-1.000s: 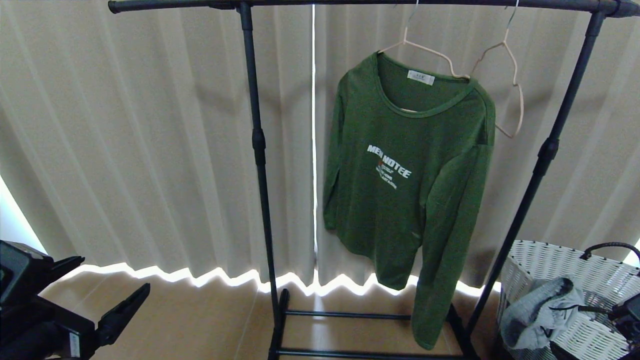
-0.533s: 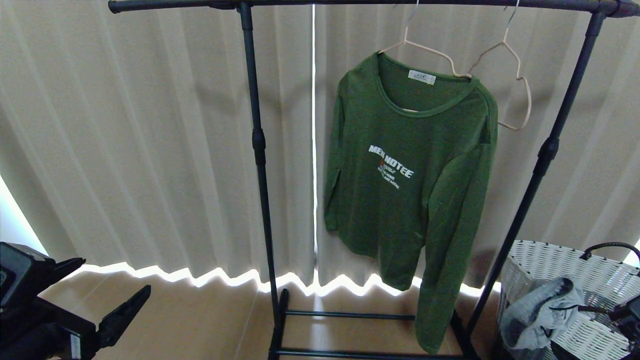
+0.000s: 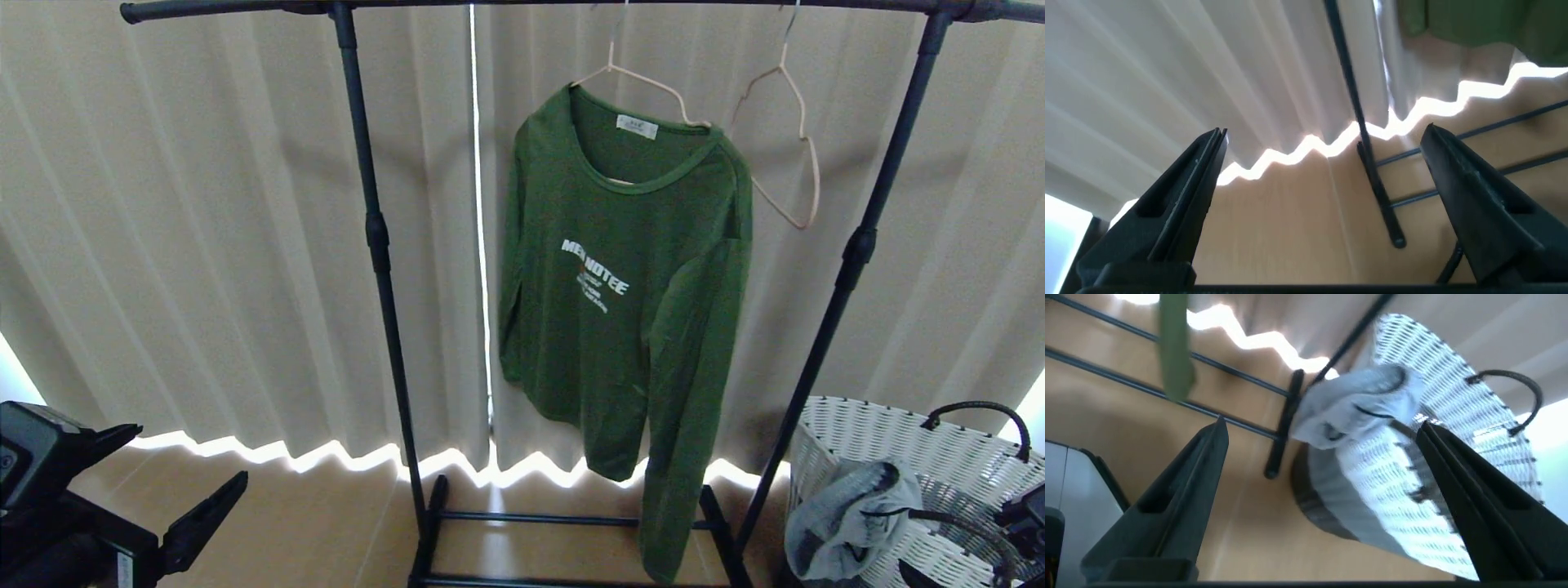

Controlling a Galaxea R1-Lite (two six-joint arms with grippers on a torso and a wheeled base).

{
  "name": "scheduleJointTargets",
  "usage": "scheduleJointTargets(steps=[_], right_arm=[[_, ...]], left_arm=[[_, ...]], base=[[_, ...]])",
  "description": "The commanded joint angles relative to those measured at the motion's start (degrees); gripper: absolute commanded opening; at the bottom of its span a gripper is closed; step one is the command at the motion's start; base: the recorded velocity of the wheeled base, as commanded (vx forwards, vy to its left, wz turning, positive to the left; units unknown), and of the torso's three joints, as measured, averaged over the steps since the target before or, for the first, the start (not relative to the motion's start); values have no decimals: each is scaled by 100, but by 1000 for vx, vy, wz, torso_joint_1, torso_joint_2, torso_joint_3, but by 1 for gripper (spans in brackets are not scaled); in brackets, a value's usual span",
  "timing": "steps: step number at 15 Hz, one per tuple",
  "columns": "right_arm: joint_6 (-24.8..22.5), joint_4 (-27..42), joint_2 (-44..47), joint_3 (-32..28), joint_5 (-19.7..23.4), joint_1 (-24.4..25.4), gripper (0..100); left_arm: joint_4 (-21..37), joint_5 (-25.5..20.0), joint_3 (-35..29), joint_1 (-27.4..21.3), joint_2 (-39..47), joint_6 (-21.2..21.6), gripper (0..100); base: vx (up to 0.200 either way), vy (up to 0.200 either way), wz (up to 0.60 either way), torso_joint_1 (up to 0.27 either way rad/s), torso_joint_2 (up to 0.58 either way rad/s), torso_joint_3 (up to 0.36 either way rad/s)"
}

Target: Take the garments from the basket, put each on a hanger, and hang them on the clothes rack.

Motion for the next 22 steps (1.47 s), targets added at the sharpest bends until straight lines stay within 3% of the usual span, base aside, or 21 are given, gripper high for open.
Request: scheduleJointTargets(steps=[1, 9, 22], right_arm=[[-4, -4, -10, 2, 0, 2, 100], [-4, 14, -18, 2, 0, 2, 100], [5, -21, -62, 20, 0, 2, 100]], left_arm=[[-9, 2, 0, 1, -4, -3, 100], [-1, 2, 9, 1, -4, -3, 100], [-1, 2, 26, 9, -127, -3, 100]], base=[[0, -200, 0, 2, -2, 7], [0, -200, 0, 2, 1, 3], [0, 0, 0, 0, 0, 0]])
